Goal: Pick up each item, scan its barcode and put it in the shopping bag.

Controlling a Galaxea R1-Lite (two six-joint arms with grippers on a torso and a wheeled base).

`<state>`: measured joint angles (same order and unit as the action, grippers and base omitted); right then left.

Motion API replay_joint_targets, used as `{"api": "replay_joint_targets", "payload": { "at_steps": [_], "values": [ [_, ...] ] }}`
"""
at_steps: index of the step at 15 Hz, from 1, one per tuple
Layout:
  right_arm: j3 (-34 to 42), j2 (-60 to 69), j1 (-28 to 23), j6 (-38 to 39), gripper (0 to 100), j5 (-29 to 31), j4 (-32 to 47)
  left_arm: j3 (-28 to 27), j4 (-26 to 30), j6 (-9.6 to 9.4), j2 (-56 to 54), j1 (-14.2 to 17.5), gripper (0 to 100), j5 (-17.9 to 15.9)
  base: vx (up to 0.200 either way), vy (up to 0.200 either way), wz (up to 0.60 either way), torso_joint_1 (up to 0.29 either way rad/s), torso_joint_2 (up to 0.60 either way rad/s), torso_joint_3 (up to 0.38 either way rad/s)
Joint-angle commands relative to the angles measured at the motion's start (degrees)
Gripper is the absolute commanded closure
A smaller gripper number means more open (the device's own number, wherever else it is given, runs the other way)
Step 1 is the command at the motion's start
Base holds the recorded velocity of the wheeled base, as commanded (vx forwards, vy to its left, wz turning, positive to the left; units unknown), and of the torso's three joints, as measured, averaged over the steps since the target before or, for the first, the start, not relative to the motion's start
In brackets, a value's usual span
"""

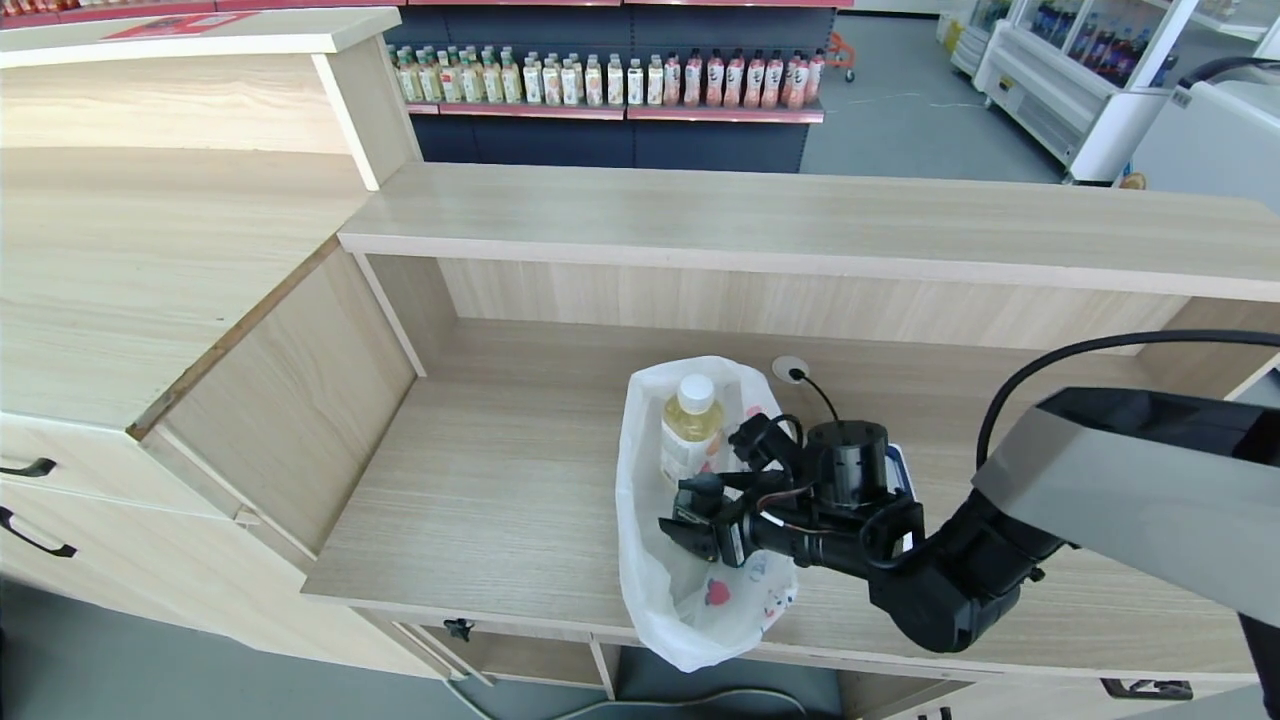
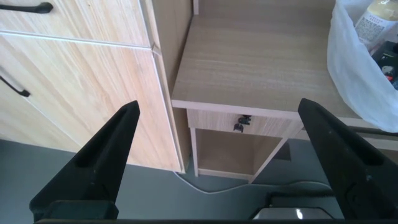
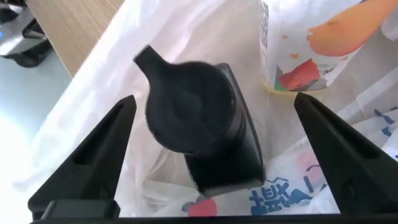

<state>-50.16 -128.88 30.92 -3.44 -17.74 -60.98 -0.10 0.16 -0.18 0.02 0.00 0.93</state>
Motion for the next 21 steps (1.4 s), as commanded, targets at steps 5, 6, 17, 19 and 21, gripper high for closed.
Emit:
{"api": "replay_joint_targets", "payload": {
  "at_steps": [5, 6, 17, 19, 21],
  "values": [
    [11.49, 23.94, -2.88, 3.79, 0, -0.28, 7.01, 0.01, 0.02, 0.01, -0.02, 0.0, 0, 0.04, 0.0, 0.0, 0.0, 0.0, 0.0, 0.0],
    [14.04, 29.65, -4.46, 4.05, 0, -0.37, 9.3, 0.01, 0.02, 0.01, -0.02, 0.0, 0, 0.04, 0.0, 0.0, 0.0, 0.0, 0.0, 0.0],
    [50.16, 99.96, -27.93, -0.52, 0, 20.37, 43.75, 0.01, 0.02, 0.01, -0.02, 0.0, 0, 0.04, 0.0, 0.0, 0.0, 0.0, 0.0, 0.0],
    [50.16, 109.46, -30.21, -1.22, 0, 20.29, 51.92, 0.01, 0.02, 0.01, -0.02, 0.0, 0, 0.04, 0.0, 0.0, 0.0, 0.0, 0.0, 0.0],
    [50.16, 120.0, -33.02, -1.48, 0, 15.8, 58.69, 0.01, 0.02, 0.01, -0.02, 0.0, 0, 0.04, 0.0, 0.0, 0.0, 0.0, 0.0, 0.0]
  ]
}}
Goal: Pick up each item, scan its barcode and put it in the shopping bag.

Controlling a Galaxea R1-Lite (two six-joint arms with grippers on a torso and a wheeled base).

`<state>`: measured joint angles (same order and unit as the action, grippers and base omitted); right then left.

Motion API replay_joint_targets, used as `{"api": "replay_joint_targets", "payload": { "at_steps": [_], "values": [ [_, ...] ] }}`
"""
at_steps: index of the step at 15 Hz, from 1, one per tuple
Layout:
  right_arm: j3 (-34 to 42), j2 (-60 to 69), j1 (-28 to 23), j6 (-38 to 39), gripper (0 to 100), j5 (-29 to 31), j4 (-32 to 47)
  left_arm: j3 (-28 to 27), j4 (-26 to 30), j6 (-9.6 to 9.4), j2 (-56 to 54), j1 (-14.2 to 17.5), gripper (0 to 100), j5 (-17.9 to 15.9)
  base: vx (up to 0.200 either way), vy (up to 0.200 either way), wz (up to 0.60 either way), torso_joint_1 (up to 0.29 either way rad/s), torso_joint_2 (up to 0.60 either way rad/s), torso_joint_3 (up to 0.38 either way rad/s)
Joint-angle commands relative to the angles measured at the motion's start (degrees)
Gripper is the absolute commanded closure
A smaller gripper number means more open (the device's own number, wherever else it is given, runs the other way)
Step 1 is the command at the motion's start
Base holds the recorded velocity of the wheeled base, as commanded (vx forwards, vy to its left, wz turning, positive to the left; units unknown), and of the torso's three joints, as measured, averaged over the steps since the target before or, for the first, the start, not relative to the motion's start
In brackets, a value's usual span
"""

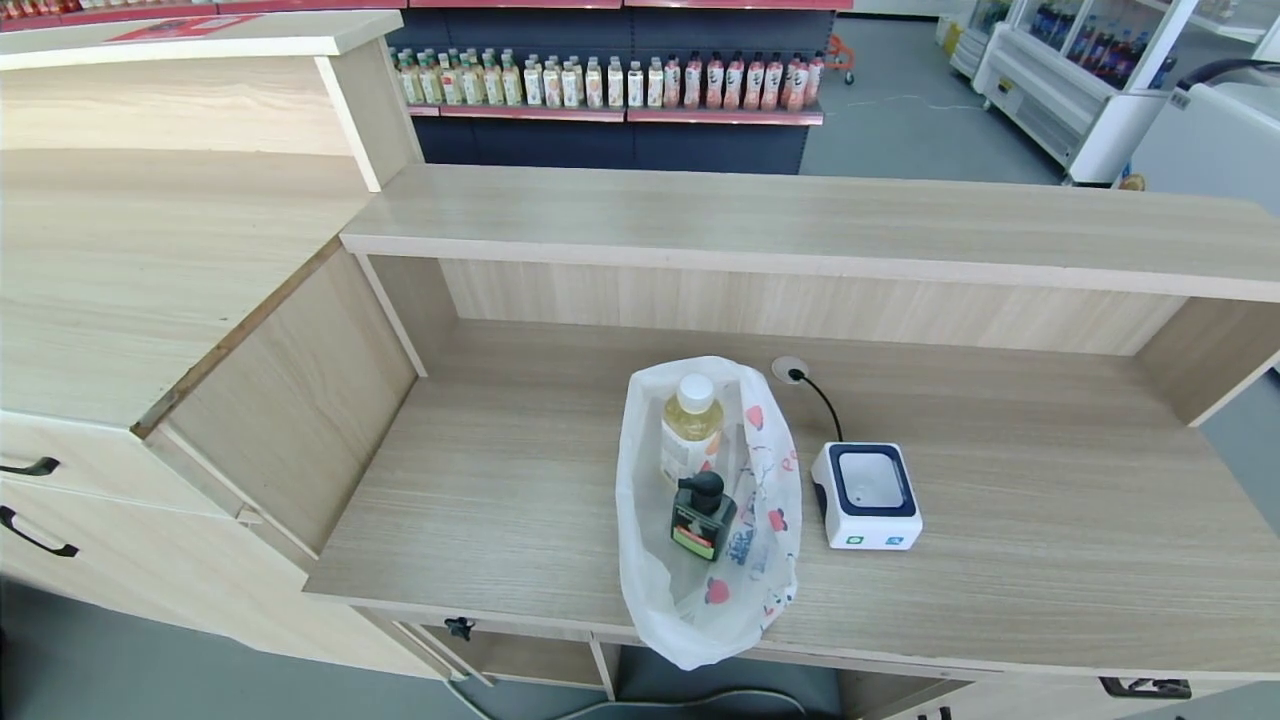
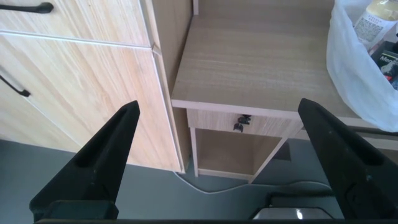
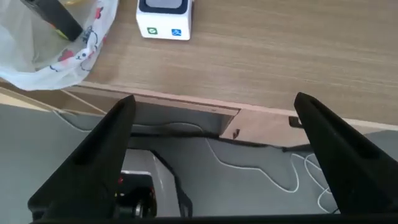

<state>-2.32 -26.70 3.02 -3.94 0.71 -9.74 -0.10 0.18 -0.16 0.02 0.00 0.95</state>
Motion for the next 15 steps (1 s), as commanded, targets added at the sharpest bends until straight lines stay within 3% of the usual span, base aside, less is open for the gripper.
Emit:
{"api": "replay_joint_targets", "payload": {
  "at_steps": [1, 4, 15],
  "values": [
    [2.32, 21.86, -5.92, -1.07, 0, -2.82, 8.86, 0.01, -0.01, -0.02, -0.02, 0.0, 0, 0.02, 0.0, 0.0, 0.0, 0.0, 0.0, 0.0],
    [2.32, 25.38, -3.73, 0.07, 0, -0.09, 9.3, 0.01, -0.01, -0.02, -0.02, 0.0, 0, 0.02, 0.0, 0.0, 0.0, 0.0, 0.0, 0.0],
    [2.32, 26.7, -3.29, -0.98, 0, -0.79, 9.65, 0.01, -0.01, -0.02, -0.02, 0.0, 0, 0.02, 0.0, 0.0, 0.0, 0.0, 0.0, 0.0]
  ]
}}
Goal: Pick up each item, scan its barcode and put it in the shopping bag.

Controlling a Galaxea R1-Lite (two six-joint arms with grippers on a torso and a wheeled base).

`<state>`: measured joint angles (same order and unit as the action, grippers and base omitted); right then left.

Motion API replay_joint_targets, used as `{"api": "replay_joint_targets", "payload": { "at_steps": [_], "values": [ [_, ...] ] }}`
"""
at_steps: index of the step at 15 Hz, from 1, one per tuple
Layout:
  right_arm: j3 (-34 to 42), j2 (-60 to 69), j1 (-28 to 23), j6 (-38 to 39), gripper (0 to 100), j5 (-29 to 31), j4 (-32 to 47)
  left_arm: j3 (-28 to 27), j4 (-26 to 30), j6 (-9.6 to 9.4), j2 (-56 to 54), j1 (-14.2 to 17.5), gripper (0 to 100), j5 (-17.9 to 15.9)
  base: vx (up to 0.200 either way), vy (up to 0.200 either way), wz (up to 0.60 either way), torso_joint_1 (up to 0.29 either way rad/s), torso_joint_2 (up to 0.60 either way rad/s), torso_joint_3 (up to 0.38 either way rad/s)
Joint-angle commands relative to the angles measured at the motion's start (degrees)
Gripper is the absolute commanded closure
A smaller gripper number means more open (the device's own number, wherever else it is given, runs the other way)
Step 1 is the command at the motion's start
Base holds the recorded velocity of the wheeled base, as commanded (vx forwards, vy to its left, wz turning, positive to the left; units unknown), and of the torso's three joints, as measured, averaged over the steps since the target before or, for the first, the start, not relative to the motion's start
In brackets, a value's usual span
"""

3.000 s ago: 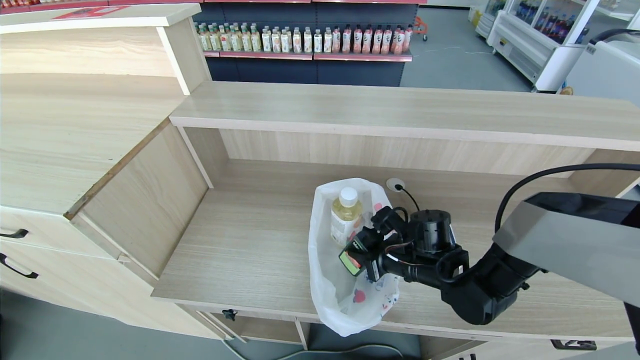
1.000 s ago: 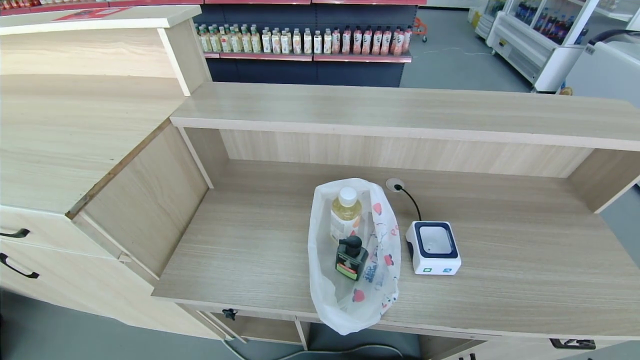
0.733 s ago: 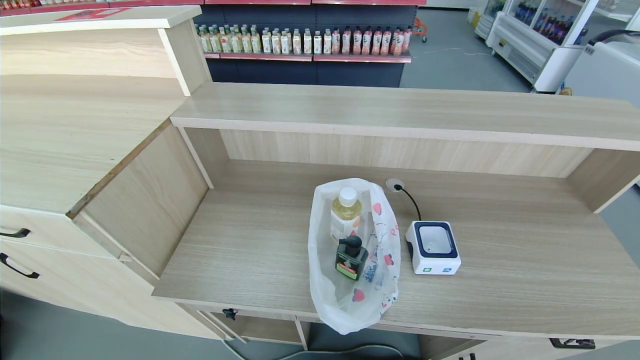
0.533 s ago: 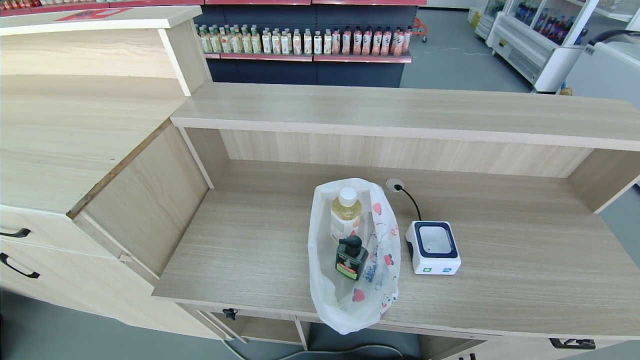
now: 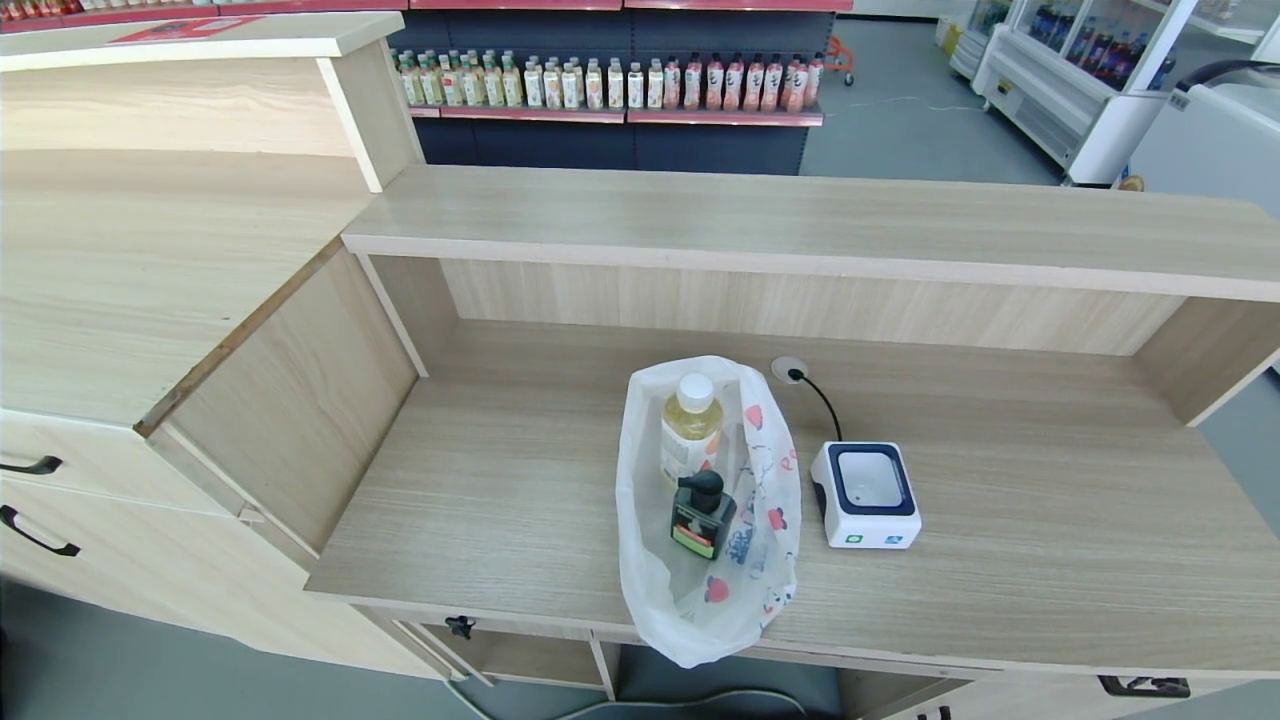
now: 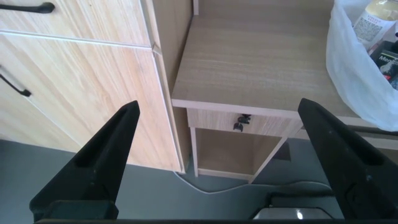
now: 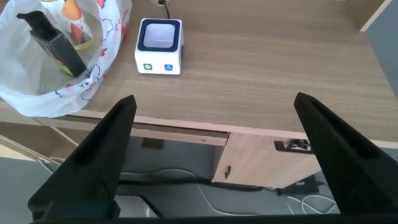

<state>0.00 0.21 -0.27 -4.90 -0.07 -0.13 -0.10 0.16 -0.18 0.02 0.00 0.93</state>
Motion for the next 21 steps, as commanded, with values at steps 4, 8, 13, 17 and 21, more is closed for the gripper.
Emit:
{"api": "replay_joint_targets", "payload": {
  "at_steps": [4, 8, 13, 17, 21],
  "values": [
    [0.0, -0.21, 0.0, -0.02, 0, -0.01, 0.05, 0.01, 0.02, -0.08, 0.06, 0.0, 0, -0.05, 0.0, 0.0, 0.0, 0.0, 0.0, 0.0],
    [0.0, -0.21, 0.0, -0.02, 0, -0.01, 0.05, 0.01, 0.02, -0.08, -0.02, 0.0, 0, -0.05, 0.0, -0.2, 0.0, -0.001, 0.0, 0.007],
    [0.0, -0.21, 0.0, -0.02, 0, -0.01, 0.05, 0.01, 0.02, -0.17, -0.02, 0.0, 0, -0.05, 0.0, -0.2, 0.0, 0.002, 0.0, 0.001],
    [0.0, -0.21, 0.0, -0.02, 0, -0.01, 0.05, 0.01, 0.02, -0.17, -0.02, 0.0, 0, -0.05, 0.0, -0.2, 0.0, 0.002, 0.0, 0.004],
    [0.0, -0.21, 0.0, -0.11, 0, -0.01, 0.05, 0.01, 0.02, 0.09, -0.02, 0.0, 0, 0.04, 0.0, -0.2, 0.0, 0.005, 0.01, 0.001]
  ]
}}
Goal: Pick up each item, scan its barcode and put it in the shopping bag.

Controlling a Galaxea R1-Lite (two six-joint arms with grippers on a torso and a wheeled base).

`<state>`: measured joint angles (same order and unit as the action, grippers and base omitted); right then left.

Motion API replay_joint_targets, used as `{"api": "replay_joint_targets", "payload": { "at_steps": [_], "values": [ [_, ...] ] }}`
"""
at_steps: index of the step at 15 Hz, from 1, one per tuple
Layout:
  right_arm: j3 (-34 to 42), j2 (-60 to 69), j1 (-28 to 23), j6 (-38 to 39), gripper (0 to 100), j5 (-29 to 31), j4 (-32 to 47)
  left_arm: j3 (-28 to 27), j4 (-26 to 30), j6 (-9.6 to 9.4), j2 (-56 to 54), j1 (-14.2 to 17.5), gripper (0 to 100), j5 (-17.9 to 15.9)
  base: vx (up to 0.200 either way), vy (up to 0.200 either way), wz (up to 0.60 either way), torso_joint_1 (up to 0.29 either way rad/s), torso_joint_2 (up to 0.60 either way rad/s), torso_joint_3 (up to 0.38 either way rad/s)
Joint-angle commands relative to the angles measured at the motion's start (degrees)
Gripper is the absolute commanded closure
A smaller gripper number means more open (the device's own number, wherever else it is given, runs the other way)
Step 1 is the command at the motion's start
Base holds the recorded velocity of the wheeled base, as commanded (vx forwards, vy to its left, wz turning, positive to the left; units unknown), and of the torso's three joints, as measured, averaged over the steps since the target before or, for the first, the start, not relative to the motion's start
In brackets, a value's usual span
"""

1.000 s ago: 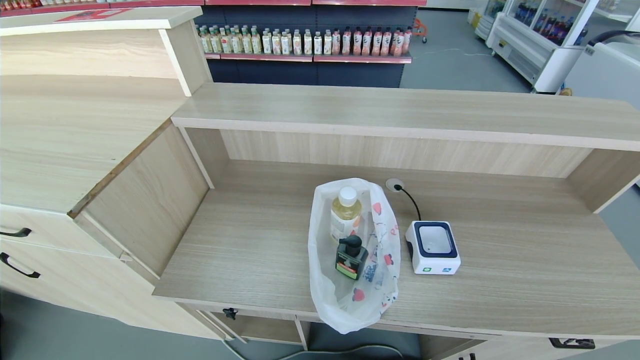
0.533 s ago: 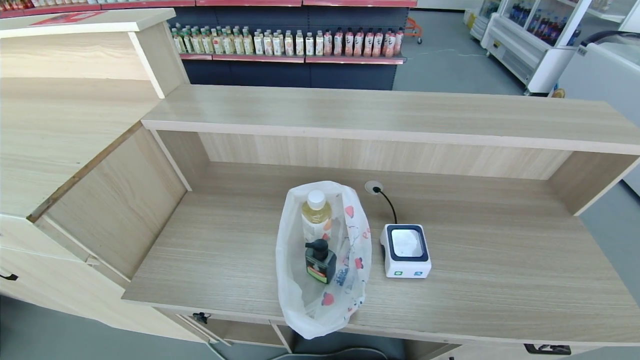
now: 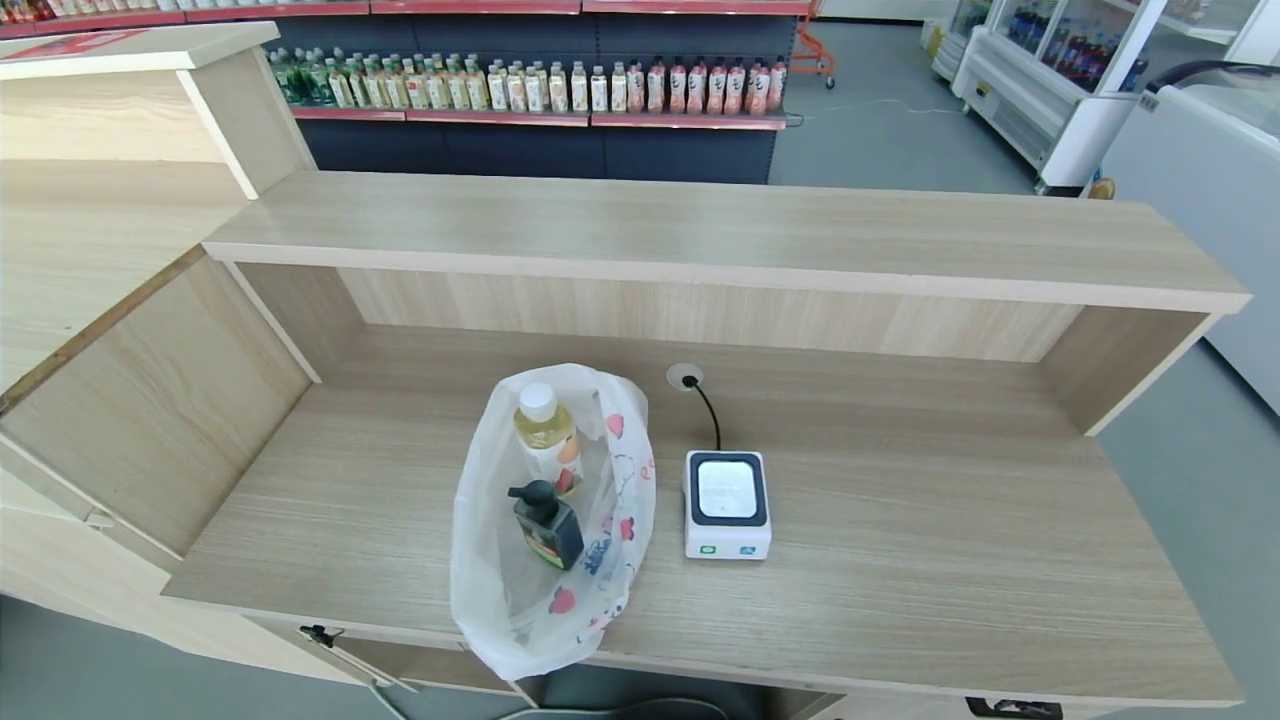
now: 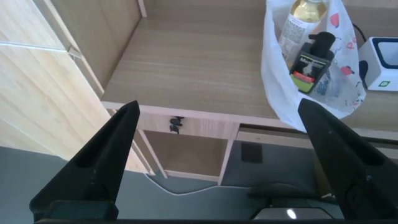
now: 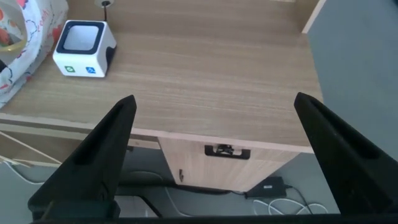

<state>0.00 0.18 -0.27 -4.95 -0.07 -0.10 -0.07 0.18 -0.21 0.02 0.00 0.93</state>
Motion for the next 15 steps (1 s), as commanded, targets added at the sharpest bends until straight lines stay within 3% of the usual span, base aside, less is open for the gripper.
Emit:
{"api": "replay_joint_targets", "payload": {
  "at_steps": [1, 4, 5, 9, 12, 15],
  "values": [
    [0.0, -0.18, 0.0, 0.03, 0, -0.01, 0.01, -0.01, -0.01, 0.03, -0.02, 0.0, 0, 0.04, 0.0, 0.0, 0.0, 0.0, 0.0, 0.0],
    [0.0, -0.18, 0.0, -0.06, 0, -0.01, 0.1, -0.01, -0.01, 0.03, -0.02, 0.0, 0, 0.04, 0.0, 0.0, 0.0, 0.0, 0.0, 0.0],
    [0.0, -0.18, 0.0, 0.03, 100, -0.01, 0.19, -0.01, -0.01, 0.03, -0.02, 0.0, 0, 0.04, 0.0, 0.0, 0.0, 0.0, 0.0, 0.0],
    [0.0, -0.18, 0.0, 0.03, 100, -0.01, 0.1, -0.01, -0.01, 0.12, 0.06, 0.0, 0, 0.04, 0.0, 0.0, 0.0, 0.0, 0.0, 0.0],
    [0.0, -0.18, 0.0, -0.06, 100, -0.01, 0.1, -0.01, -0.01, 0.12, -0.02, 0.0, 0, 0.04, 0.2, 0.0, 0.0, -0.002, 0.0, 0.004],
    [0.0, -0.18, 0.0, -0.06, 100, -0.01, 0.1, -0.01, -0.01, 0.12, -0.02, 0.0, 0, 0.04, 0.0, 0.0, 0.0, 0.0, 0.0, 0.0]
  ]
}}
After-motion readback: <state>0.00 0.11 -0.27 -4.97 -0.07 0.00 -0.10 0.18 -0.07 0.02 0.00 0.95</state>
